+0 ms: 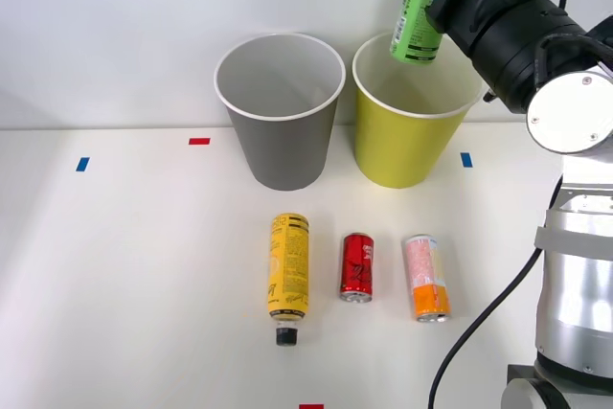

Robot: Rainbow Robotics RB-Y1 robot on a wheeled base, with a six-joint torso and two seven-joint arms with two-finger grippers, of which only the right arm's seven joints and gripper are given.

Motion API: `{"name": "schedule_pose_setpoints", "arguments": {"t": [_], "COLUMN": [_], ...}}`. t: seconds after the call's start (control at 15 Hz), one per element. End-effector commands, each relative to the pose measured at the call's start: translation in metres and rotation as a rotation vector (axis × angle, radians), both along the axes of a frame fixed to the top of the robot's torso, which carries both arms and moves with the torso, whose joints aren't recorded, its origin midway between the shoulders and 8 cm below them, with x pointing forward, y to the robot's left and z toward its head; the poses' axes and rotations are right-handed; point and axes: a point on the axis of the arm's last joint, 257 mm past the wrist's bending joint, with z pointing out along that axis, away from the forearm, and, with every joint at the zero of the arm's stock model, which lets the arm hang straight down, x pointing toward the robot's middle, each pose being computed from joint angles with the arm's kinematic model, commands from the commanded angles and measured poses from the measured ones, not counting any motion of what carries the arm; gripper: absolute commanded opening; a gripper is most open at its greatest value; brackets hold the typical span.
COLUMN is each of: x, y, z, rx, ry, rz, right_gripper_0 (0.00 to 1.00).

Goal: Put cans in the gray bin, plastic bottles in the light green bin

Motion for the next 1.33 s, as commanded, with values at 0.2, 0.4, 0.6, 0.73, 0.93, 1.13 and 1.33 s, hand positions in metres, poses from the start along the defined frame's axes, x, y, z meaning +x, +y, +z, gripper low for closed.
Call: {"name": "schedule_pose_setpoints", "arguments": {"t": [0.2, 0.4, 0.6, 0.73, 0.93, 1.13, 1.33], "x": [0.027, 0.037, 0.038, 0.038, 0.034, 0.014, -0.022], "y": [-0.007, -0.006, -0.008, -0.009, -0.005, -0.008, -0.014], "z": [-0.005, -0.011, -0.010, -0.012, -0.009, -0.012, -0.029], "rx": [-0.020, -0.013, -0.025, -0.054, -0.084, -0.104, -0.111], "ry": [0.008, 0.008, 0.000, -0.001, -0.008, -0.029, -0.033], "rz": [-0.048, -0.058, -0.065, -0.066, -0.020, 0.010, 0.029], "right_gripper_0": [0.00, 0.00, 0.45, 1.00, 1.00, 1.00, 1.00]}}
